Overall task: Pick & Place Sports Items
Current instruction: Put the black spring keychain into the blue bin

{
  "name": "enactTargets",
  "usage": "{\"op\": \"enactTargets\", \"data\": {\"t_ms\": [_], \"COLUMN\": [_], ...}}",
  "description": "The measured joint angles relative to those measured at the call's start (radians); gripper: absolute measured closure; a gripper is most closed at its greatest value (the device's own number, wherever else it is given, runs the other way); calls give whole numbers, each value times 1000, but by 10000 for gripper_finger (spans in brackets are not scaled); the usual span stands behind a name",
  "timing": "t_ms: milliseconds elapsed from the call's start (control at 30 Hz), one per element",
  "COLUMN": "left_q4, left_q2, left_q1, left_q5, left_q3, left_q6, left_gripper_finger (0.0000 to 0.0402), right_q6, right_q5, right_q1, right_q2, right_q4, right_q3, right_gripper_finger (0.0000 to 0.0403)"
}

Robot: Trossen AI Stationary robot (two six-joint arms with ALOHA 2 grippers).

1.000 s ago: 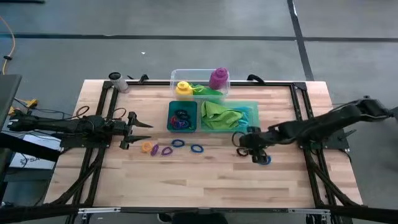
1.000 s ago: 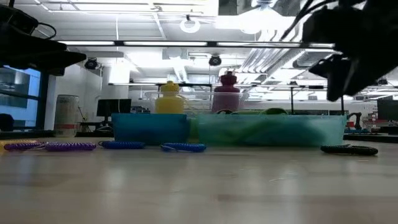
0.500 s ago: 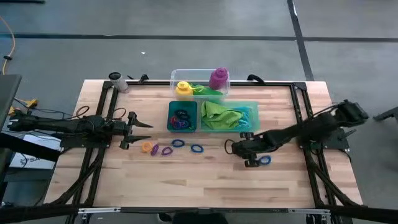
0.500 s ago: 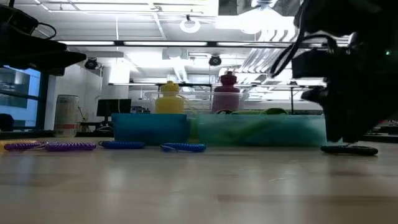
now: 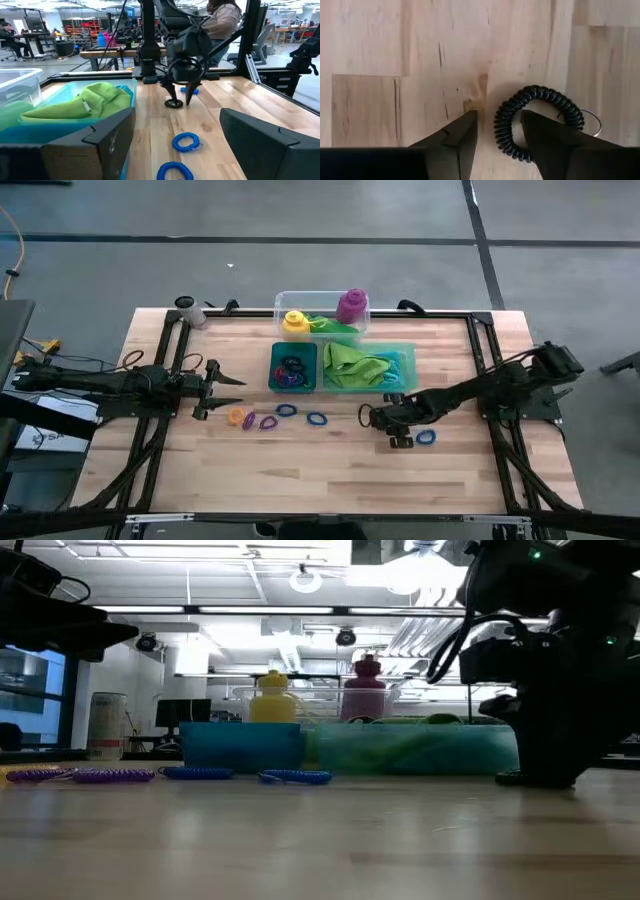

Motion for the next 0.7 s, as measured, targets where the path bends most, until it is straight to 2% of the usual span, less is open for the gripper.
{"op": "enactTargets", "data": {"t_ms": [167, 400, 700], "left_q4": [0, 0, 0], "left_q2": [0, 0, 0], "left_q1": [0, 0, 0], "left_q5": [0, 0, 0], "left_q3": [0, 0, 0], "left_q6": [0, 0, 0], "left_gripper_finger": [165, 165, 165], "right_q6": [0, 0, 19], "right_q5": [3, 20, 24], "right_q1": [-1, 14, 52], "right_q2": [1, -5, -85], "right_q4": [12, 25, 3], "right_q3": [-1, -1, 28], "right_gripper_finger": [304, 396, 399]}}
